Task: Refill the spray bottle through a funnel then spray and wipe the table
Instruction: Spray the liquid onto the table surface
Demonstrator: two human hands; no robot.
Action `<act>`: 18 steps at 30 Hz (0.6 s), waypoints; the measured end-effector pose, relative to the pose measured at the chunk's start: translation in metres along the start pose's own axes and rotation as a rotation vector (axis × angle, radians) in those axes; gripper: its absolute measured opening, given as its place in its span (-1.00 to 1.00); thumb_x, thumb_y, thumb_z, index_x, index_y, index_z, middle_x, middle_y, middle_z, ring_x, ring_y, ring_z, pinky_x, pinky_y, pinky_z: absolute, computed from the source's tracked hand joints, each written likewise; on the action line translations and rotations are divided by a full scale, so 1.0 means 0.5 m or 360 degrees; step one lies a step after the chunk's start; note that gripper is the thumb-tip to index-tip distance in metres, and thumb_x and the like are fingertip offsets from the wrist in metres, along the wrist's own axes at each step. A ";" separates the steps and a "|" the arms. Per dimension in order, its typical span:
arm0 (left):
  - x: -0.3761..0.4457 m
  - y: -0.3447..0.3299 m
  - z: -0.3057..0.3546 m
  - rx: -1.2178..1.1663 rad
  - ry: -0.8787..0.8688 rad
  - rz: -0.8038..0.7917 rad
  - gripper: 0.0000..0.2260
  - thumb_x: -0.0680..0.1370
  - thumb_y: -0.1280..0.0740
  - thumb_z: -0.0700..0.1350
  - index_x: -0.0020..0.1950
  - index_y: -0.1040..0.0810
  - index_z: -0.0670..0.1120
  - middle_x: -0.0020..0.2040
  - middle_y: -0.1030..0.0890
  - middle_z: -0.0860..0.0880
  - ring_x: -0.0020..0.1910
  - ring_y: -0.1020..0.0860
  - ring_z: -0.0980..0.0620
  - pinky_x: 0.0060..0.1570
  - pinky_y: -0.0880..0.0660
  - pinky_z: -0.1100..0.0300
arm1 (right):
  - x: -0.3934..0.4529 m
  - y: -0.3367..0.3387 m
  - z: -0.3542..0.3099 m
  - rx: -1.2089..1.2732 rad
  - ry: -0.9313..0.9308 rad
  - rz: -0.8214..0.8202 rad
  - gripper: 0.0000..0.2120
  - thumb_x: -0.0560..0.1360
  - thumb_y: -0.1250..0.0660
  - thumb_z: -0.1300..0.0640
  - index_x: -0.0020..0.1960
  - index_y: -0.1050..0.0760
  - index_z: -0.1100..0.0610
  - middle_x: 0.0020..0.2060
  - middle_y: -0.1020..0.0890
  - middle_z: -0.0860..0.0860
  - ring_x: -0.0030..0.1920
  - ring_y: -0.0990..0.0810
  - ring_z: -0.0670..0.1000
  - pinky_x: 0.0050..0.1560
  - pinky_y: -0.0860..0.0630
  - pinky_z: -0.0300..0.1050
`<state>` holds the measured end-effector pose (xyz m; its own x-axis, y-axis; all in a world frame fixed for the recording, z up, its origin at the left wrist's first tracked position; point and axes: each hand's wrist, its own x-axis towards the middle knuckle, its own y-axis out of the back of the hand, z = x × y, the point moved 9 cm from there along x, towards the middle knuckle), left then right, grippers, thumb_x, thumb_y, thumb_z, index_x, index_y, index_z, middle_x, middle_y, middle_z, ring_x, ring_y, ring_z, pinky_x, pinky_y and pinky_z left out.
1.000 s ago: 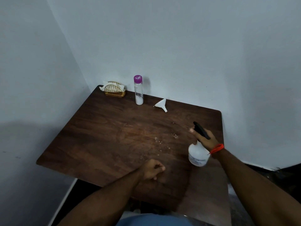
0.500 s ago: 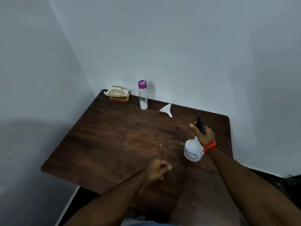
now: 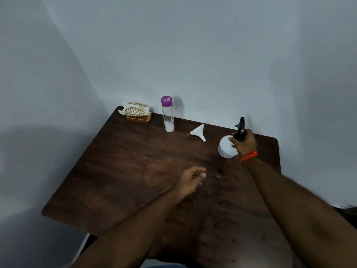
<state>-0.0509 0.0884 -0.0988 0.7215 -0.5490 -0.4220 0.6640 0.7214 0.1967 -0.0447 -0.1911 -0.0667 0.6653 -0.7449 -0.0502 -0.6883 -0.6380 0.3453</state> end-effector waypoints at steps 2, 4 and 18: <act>0.007 0.006 0.002 0.0029 0.0012 -0.0003 -0.78 0.62 -0.29 -0.08 0.27 -0.55 -0.02 0.11 -0.63 -0.02 -0.18 -0.58 0.13 -0.41 -0.48 0.40 | 0.025 0.004 -0.002 -0.0135 0.0040 0.0015 -0.70 0.35 -0.53 0.27 0.03 -0.54 0.17 -0.13 -0.66 0.11 -0.16 -0.67 0.21 -0.07 -0.63 0.19; 0.022 0.011 -0.002 0.0005 0.0011 0.0007 -0.77 0.62 -0.29 -0.09 0.26 -0.56 -0.06 0.12 -0.64 -0.07 -0.22 -0.58 0.12 -0.47 -0.44 0.41 | 0.064 0.002 -0.001 -0.0263 0.0098 0.0004 -0.70 0.31 -0.54 0.23 0.03 -0.60 0.16 -0.13 -0.67 0.15 -0.14 -0.66 0.24 -0.01 -0.60 0.23; 0.065 0.052 -0.058 0.0006 0.0005 0.0052 -0.79 0.62 -0.29 -0.16 0.24 -0.56 -0.15 0.01 -0.64 -0.17 -0.32 -0.55 0.11 -0.34 -0.47 0.38 | 0.199 -0.041 -0.049 -0.0454 0.0171 -0.0155 -0.59 0.37 -0.47 0.36 0.20 -0.49 0.26 0.11 -0.61 0.21 0.14 -0.57 0.22 0.13 -0.46 -0.02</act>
<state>-0.0159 0.1014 -0.1333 0.7421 -0.5241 -0.4179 0.6409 0.7373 0.2135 0.0427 -0.2475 -0.0557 0.7614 -0.6483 -0.0022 -0.5208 -0.6135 0.5936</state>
